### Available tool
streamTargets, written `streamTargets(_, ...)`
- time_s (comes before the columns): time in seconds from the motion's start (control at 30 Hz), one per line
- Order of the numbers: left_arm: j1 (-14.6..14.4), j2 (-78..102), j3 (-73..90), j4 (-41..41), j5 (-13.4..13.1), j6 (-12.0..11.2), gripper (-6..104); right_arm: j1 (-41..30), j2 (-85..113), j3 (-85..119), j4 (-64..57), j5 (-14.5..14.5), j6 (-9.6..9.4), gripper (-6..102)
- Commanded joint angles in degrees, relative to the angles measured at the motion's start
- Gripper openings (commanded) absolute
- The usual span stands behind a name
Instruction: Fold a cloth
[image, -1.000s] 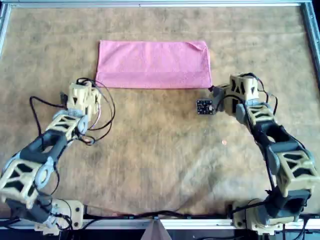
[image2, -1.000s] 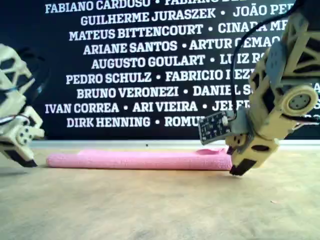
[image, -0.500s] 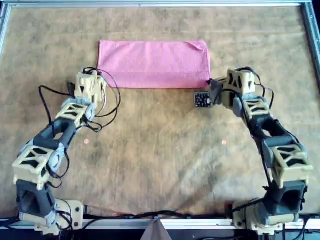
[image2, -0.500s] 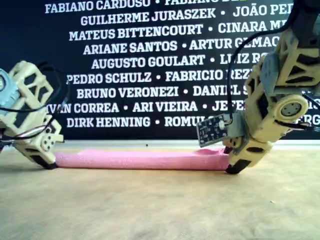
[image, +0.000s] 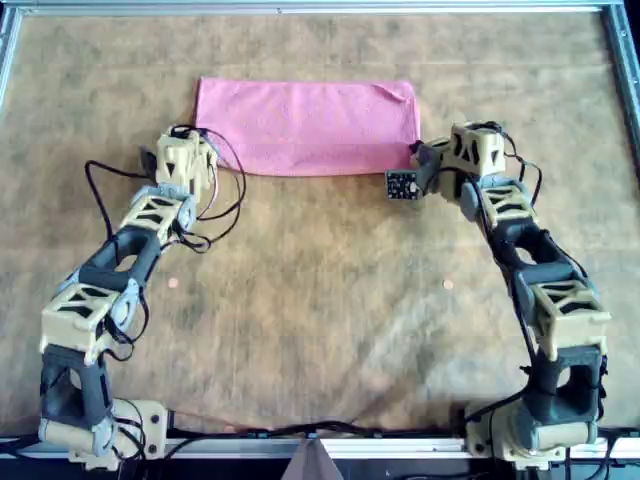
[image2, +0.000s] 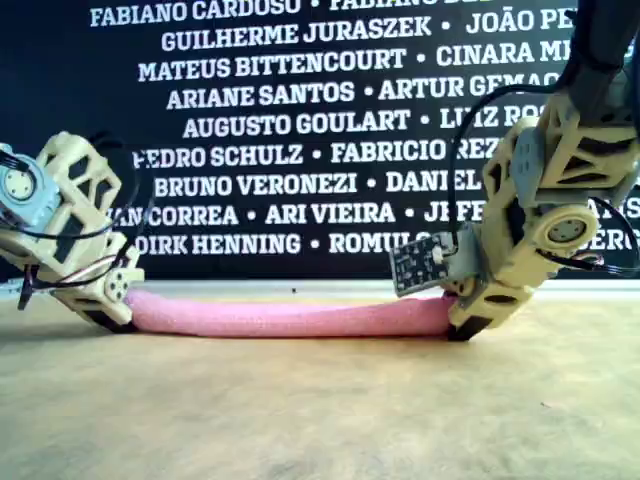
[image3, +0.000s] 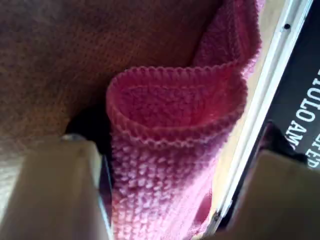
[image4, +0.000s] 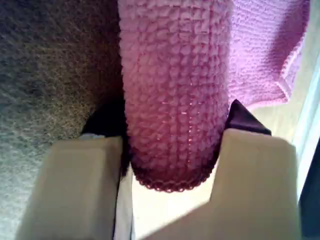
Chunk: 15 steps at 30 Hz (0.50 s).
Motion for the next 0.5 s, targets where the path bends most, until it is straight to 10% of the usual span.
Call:
streamTargets(0.0, -1.23, 0.97, -2.2, -0.88, -0.26, 0.26, 99, 0.18, 1.49, -4.04, -1.93, 0.18, -0.18, 74)
streamTargets(0.17, -1.23, 0.97, -2.2, -0.88, 0.53, 0.26, 84, 0.18, 1.49, -4.04, -1.93, -0.35, -0.26, 66)
streamTargets(0.47, -1.23, 1.93, -3.16, -0.97, 0.7, 0.18, 32, 0.18, 2.2, -4.13, -2.99, -0.53, 0.62, 5)
